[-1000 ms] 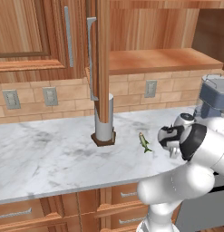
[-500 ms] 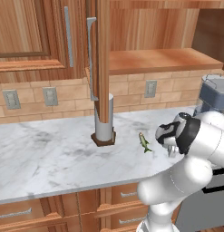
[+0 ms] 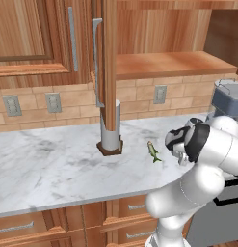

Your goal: Retrieve the tupperware from the cabinet, then place the raw meat into the tupperware to avoid contamination.

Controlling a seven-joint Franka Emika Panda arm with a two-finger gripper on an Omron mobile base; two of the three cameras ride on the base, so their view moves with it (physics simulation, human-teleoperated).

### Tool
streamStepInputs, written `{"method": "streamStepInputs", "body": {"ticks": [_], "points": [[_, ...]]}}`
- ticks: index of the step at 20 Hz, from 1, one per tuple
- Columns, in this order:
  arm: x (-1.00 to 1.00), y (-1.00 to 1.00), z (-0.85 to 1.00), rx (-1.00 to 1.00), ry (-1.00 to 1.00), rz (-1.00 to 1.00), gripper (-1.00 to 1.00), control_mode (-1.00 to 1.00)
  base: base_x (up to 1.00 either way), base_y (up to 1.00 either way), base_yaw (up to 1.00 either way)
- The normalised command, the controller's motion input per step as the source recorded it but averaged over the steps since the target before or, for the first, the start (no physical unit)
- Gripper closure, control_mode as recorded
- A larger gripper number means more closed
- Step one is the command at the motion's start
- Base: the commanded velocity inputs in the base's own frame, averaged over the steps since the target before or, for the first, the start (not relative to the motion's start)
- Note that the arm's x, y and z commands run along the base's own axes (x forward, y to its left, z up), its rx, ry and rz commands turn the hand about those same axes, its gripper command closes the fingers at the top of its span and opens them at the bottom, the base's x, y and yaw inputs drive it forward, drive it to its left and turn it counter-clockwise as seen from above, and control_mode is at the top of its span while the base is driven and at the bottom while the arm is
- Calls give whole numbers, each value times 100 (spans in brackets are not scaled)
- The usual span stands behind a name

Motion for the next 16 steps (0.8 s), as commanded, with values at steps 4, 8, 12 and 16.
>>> {"method": "streamStepInputs", "body": {"ticks": [4,8,12,16], "points": [[0,0,1,0,0,0,-100,-100,0,0,0],[0,0,24,-2,0,-2,-100,-100,0,0,0],[0,2,51,2,0,-6,-100,-100,0,0,0],[0,30,51,2,-6,-14,-100,-100,0,0,0]]}}
